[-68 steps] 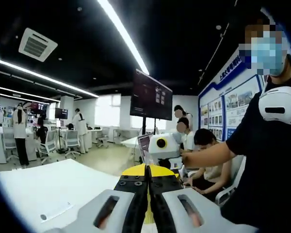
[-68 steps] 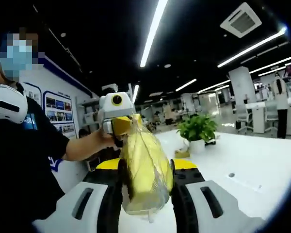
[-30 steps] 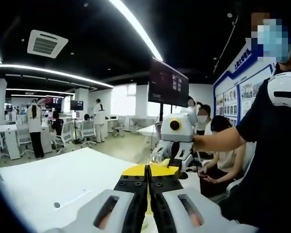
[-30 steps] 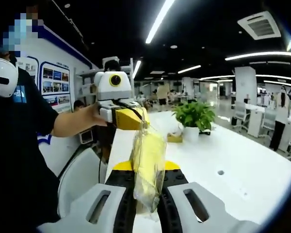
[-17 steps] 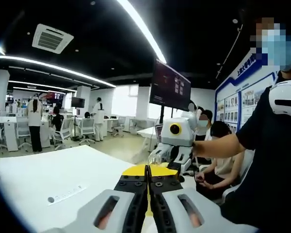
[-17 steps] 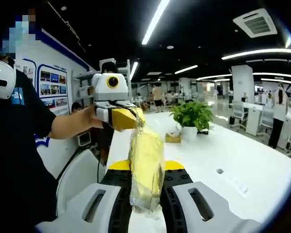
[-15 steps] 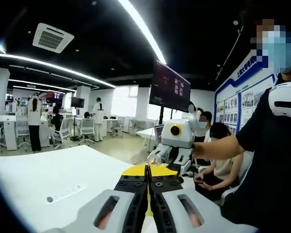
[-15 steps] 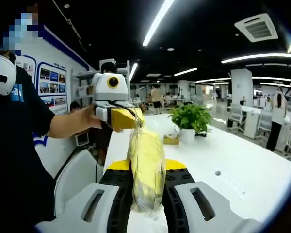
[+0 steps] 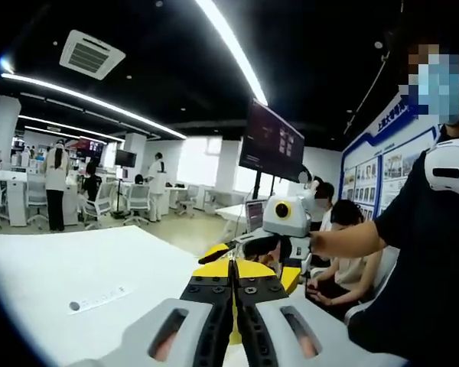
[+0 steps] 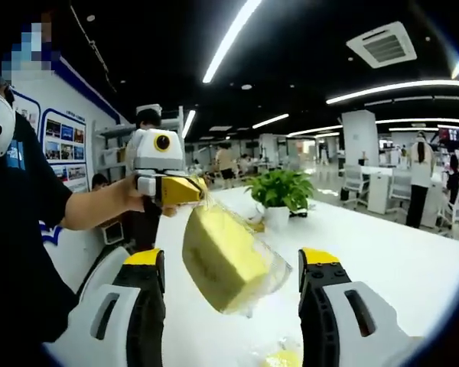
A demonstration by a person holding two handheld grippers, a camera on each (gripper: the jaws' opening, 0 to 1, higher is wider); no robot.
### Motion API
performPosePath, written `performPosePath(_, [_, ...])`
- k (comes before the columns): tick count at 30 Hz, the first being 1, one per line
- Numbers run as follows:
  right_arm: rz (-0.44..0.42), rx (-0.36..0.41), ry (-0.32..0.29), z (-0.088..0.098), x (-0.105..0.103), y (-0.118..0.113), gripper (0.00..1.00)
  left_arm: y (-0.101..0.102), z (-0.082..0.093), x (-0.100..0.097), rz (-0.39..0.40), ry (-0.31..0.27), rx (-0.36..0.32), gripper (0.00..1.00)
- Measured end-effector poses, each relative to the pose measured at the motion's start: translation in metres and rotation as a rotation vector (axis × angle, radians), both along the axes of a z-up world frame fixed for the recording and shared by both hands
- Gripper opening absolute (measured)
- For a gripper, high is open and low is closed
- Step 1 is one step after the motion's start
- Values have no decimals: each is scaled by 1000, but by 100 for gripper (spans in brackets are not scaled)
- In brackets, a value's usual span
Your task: Compare the silicone blocks by pressing each to a similar depth, holding the contact briefly, and releasing to observe deformation and rebound differences across the visible hardness samples.
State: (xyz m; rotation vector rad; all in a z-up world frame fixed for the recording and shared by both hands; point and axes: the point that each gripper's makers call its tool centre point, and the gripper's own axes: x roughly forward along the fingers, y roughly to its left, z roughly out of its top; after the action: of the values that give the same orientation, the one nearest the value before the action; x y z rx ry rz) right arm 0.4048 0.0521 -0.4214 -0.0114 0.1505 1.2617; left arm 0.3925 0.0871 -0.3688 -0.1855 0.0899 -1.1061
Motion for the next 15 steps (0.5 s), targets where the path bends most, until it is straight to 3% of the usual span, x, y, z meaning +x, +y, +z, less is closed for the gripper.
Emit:
performPosePath(7, [-53,63,-11,5,-2,-5,87,6,-5,0,18,17,-3,0])
performPosePath(15, [-109,113,36,9,-2,-15,96,23,-14,8,92,60,-24,0])
